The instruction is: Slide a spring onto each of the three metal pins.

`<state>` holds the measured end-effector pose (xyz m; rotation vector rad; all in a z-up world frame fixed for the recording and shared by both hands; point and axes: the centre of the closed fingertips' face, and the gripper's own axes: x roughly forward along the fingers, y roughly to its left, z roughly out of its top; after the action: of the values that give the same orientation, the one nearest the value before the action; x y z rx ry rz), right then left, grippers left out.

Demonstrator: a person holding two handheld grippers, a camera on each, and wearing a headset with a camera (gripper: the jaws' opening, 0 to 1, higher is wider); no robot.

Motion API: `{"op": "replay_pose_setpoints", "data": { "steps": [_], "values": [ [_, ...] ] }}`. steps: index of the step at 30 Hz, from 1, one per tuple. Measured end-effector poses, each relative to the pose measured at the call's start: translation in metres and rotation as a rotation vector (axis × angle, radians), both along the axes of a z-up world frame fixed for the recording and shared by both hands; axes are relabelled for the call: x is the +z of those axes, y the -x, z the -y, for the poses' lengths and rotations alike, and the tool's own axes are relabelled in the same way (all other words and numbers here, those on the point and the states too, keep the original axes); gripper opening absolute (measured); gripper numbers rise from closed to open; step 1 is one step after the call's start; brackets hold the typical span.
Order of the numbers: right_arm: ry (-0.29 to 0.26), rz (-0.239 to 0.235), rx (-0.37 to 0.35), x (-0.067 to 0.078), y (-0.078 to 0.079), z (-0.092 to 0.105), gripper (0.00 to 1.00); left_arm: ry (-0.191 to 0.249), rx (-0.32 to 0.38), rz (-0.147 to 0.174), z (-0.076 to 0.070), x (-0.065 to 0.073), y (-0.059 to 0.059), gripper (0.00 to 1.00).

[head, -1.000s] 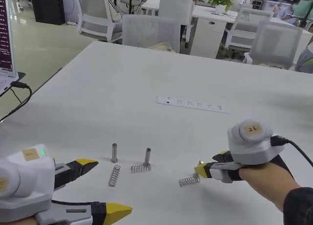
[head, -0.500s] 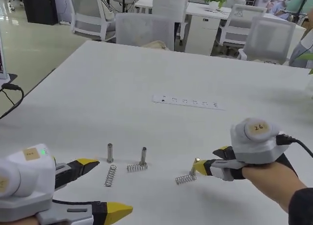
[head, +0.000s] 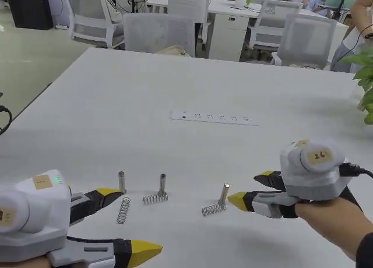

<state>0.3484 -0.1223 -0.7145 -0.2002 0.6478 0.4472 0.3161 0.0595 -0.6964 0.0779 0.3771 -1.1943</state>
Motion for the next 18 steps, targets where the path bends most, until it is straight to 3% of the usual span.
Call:
{"op": "replay_pose_setpoints", "data": {
  "steps": [5, 12, 18],
  "values": [
    [-0.006, 0.006, -0.016, -0.001, 0.007, 0.005, 0.48, -0.006, -0.028, 0.001, 0.009, 0.000, 0.001, 0.76],
    [-0.020, 0.014, -0.036, -0.001, 0.016, 0.009, 0.49, -0.039, -0.083, -0.010, 0.020, -0.012, 0.008, 0.75],
    [-0.023, 0.014, -0.048, -0.001, 0.024, 0.011, 0.50, -0.042, -0.116, -0.016, 0.032, -0.013, 0.006, 0.73]
  ]
}}
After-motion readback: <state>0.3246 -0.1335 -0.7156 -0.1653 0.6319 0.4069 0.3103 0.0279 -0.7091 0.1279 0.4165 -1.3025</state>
